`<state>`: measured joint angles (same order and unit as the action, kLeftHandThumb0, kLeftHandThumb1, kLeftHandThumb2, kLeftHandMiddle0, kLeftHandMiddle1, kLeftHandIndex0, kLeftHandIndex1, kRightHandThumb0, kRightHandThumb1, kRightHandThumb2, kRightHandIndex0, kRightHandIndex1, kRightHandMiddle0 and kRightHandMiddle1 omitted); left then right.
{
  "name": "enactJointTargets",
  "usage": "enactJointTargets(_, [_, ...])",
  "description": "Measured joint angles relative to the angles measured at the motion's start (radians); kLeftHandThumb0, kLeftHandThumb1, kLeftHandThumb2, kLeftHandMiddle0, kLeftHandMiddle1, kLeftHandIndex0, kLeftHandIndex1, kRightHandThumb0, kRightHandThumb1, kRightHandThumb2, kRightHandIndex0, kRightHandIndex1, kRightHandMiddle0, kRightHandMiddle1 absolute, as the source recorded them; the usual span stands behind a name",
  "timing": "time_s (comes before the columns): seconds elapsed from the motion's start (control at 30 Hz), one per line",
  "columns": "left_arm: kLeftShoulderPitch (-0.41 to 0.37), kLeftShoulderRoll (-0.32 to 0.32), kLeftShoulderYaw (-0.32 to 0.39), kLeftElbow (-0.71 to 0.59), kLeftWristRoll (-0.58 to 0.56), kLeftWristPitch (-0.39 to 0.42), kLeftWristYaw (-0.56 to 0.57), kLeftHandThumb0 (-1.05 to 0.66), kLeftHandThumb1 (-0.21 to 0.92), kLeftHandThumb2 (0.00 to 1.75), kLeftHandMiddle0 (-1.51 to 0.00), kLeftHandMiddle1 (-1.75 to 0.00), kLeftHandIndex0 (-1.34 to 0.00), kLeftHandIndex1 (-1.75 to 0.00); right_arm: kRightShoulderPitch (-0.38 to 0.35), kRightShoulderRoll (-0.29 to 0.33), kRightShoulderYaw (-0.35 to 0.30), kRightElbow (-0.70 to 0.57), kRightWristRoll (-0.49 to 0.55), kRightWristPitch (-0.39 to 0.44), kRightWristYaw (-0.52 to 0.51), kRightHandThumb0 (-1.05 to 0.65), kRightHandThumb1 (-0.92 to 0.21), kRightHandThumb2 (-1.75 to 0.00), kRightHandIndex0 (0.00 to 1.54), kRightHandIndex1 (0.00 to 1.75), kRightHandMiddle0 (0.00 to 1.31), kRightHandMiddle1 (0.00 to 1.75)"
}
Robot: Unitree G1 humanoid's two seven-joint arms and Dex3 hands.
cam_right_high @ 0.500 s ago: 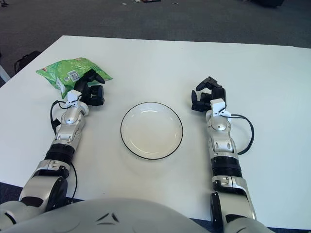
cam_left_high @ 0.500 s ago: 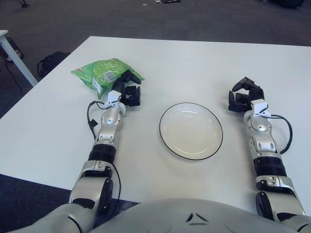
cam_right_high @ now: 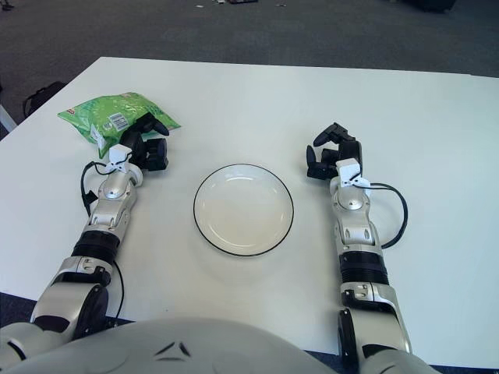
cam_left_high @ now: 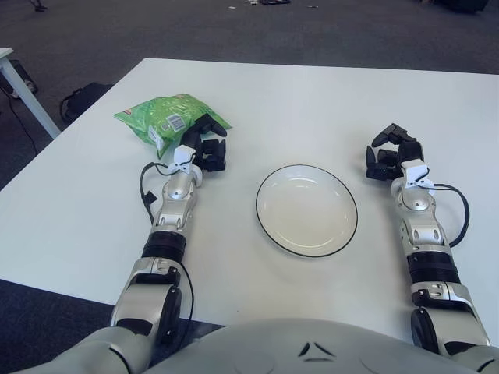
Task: Put the snack into the plate.
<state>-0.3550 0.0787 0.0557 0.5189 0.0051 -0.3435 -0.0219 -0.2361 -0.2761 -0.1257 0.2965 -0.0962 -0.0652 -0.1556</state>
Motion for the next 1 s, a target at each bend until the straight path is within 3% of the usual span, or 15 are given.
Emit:
enactJointTargets(0.47, [0.004,0.002,-0.008,-0.012,0.004,0.012,-0.005,-0.47,0.37,1.26,-1.32,-1.75,-0.58,-1.75,0.001,-0.003,0.000,0.000,0.000,0.003,0.008,-0.51,-0.25,-1.40,1.26,1.75,0.67,1.75])
enactJointTargets(1.0, [0.026,-0.005,-0.002,-0.131,0.013,0.066,0.071,-0.51,0.26,1.39,-1.36,-1.75,-0.67,-1.75,0.009,-0.006,0.004,0.000,-0.002,-0.001,0.008,-0.51,-0.25,-1.40,1.26,1.75,0.67,1.75])
